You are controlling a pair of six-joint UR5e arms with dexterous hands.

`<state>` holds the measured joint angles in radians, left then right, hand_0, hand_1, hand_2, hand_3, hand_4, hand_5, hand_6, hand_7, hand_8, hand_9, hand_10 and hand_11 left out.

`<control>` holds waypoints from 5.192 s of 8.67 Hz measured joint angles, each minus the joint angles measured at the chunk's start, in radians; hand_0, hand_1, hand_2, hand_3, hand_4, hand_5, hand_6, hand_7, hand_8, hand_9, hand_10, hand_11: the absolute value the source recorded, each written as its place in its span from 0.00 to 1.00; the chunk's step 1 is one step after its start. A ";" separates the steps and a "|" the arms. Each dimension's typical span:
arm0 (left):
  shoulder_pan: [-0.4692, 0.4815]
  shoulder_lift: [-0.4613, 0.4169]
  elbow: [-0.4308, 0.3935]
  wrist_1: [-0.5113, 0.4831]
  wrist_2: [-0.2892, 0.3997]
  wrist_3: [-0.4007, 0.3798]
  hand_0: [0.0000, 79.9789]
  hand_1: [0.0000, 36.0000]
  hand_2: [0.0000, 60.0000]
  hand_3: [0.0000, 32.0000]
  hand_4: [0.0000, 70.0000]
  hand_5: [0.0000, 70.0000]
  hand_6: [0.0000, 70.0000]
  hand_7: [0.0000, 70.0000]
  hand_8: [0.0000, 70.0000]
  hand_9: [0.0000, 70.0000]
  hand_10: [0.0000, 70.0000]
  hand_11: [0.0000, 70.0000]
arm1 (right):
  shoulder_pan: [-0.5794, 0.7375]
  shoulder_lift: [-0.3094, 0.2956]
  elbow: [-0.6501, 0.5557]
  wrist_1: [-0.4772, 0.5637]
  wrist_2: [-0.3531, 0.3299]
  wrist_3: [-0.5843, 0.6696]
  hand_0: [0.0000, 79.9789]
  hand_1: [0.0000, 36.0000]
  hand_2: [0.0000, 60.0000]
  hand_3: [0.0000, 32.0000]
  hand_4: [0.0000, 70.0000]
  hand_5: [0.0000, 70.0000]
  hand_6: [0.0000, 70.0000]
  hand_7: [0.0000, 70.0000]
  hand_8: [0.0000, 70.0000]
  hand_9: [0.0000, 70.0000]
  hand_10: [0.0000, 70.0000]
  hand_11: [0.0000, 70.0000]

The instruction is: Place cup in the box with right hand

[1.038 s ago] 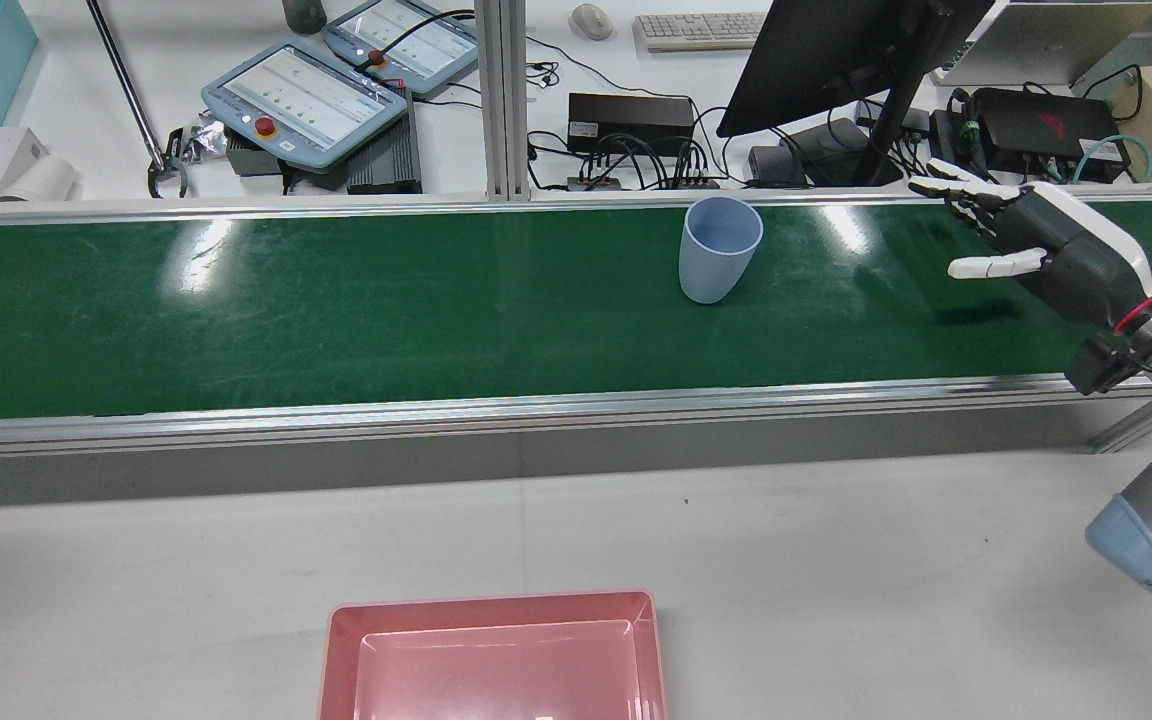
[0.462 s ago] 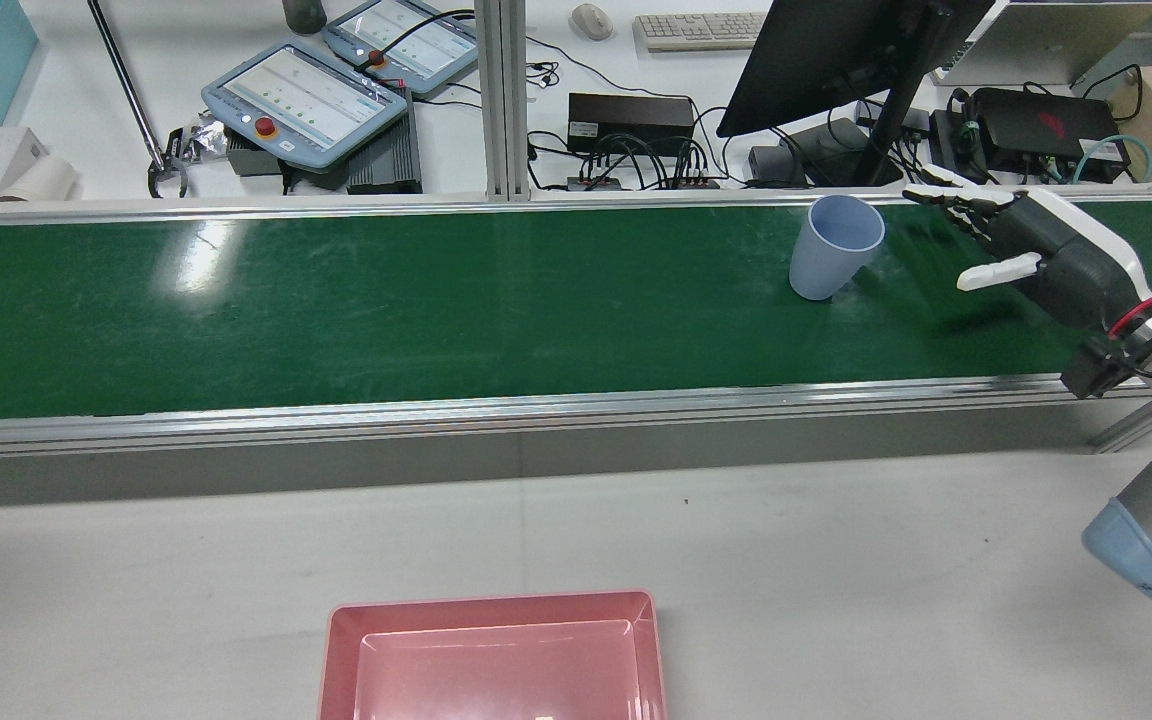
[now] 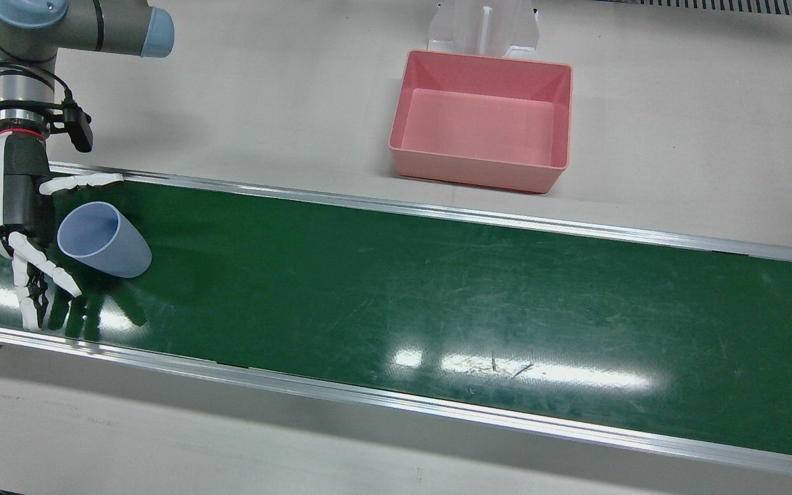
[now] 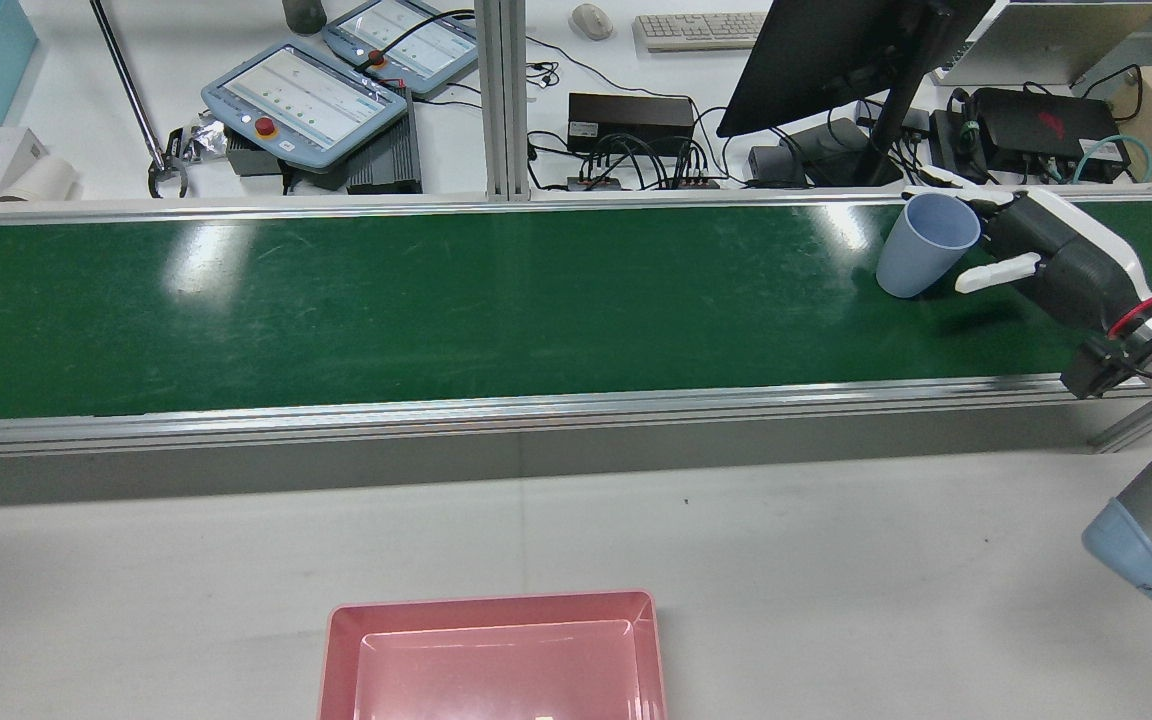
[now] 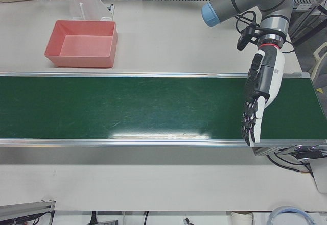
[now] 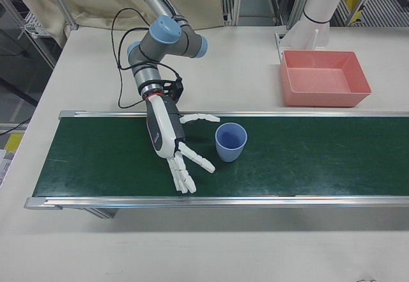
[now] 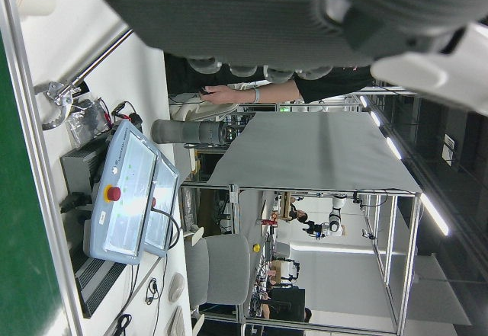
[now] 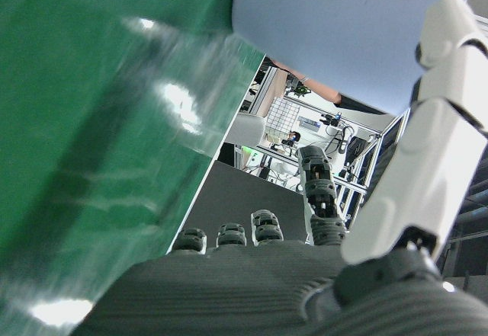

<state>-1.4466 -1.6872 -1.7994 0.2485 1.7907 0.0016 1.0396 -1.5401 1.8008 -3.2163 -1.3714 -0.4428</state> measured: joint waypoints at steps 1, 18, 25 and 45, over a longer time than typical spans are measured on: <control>0.000 0.000 0.000 0.000 0.000 0.000 0.00 0.00 0.00 0.00 0.00 0.00 0.00 0.00 0.00 0.00 0.00 0.00 | 0.001 0.000 0.000 0.001 0.001 0.002 0.70 1.00 1.00 0.00 0.35 0.23 0.33 1.00 0.42 0.73 0.34 0.55; 0.000 0.001 -0.001 0.000 0.001 0.000 0.00 0.00 0.00 0.00 0.00 0.00 0.00 0.00 0.00 0.00 0.00 0.00 | -0.572 0.030 0.641 -0.174 0.138 -0.307 0.76 1.00 1.00 0.00 0.30 0.22 0.36 1.00 0.46 0.79 0.34 0.55; 0.000 0.000 0.000 0.000 0.000 0.000 0.00 0.00 0.00 0.00 0.00 0.00 0.00 0.00 0.00 0.00 0.00 0.00 | -0.930 0.078 0.659 -0.175 0.276 -0.527 0.50 0.15 0.16 0.00 0.19 0.02 0.05 0.17 0.00 0.01 0.02 0.05; 0.000 0.001 0.001 -0.001 0.000 0.000 0.00 0.00 0.00 0.00 0.00 0.00 0.00 0.00 0.00 0.00 0.00 0.00 | -0.302 -0.143 0.686 -0.175 -0.028 -0.328 0.31 0.05 0.26 0.00 0.30 0.01 0.06 0.23 0.00 0.03 0.06 0.09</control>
<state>-1.4465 -1.6860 -1.7986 0.2472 1.7910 0.0015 0.7380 -1.6831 2.4871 -3.3917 -1.3991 -0.7707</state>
